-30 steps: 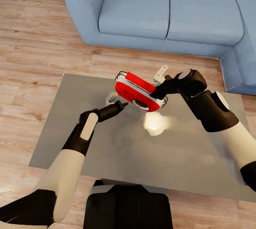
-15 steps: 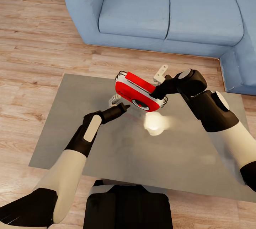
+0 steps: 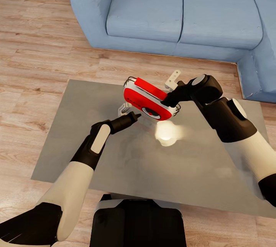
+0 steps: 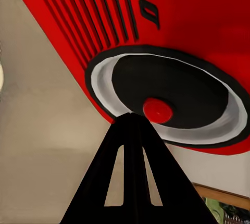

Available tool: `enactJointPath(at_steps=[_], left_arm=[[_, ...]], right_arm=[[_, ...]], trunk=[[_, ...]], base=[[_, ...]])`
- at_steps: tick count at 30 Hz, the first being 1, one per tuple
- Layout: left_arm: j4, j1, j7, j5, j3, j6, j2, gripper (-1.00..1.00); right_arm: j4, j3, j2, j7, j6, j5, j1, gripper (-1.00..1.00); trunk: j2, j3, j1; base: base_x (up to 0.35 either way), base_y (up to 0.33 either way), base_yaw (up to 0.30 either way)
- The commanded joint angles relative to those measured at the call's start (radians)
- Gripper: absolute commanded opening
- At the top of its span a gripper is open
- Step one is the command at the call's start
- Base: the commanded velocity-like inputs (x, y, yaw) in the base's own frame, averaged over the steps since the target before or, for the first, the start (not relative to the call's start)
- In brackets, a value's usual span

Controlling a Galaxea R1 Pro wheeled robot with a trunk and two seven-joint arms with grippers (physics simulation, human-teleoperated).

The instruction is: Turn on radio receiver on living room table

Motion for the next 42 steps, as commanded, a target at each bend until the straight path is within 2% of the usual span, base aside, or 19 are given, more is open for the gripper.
enactJointPath(at_steps=[1, 10, 13, 16, 21, 42], left_arm=[[0.001, 0.0, 0.0, 0.001, -0.001, 0.0, 0.0, -1.0], [0.0, 0.0, 0.0, 0.011, -0.008, 0.0, 0.0, -1.0], [0.001, 0.0, 0.0, 0.041, -0.014, -0.02, 0.0, -1.0], [0.0, 0.0, 0.0, 0.055, -0.034, -0.03, 0.0, -1.0], [0.0, 0.0, 0.0, 0.059, -0.052, -0.034, 0.0, -1.0], [0.001, 0.0, 0.0, 0.075, -0.055, -0.039, 0.0, -1.0]], right_arm=[[0.0, -0.001, 0.001, 0.006, 0.003, -0.006, 0.0, -1.0], [-0.001, 0.001, 0.002, 0.006, 0.003, -0.006, 0.0, -1.0], [-0.001, 0.001, 0.004, 0.006, 0.003, -0.006, 0.0, -1.0], [-0.001, 0.001, 0.004, 0.006, 0.003, -0.007, 0.0, -1.0], [-0.001, 0.001, 0.005, 0.006, 0.003, -0.008, 0.0, -1.0], [-0.012, 0.002, 0.003, 0.009, 0.003, -0.009, 0.0, -1.0]], trunk=[[0.0, 0.0, 0.0], [0.0, 0.0, 0.0], [0.0, 0.0, 0.0], [0.0, 0.0, 0.0], [0.0, 0.0, 0.0], [0.0, 0.0, 0.0]], base=[[0.0, 0.0, 0.0], [0.0, 0.0, 0.0], [0.0, 0.0, 0.0], [0.0, 0.0, 0.0], [0.0, 0.0, 0.0], [0.0, 0.0, 0.0]])
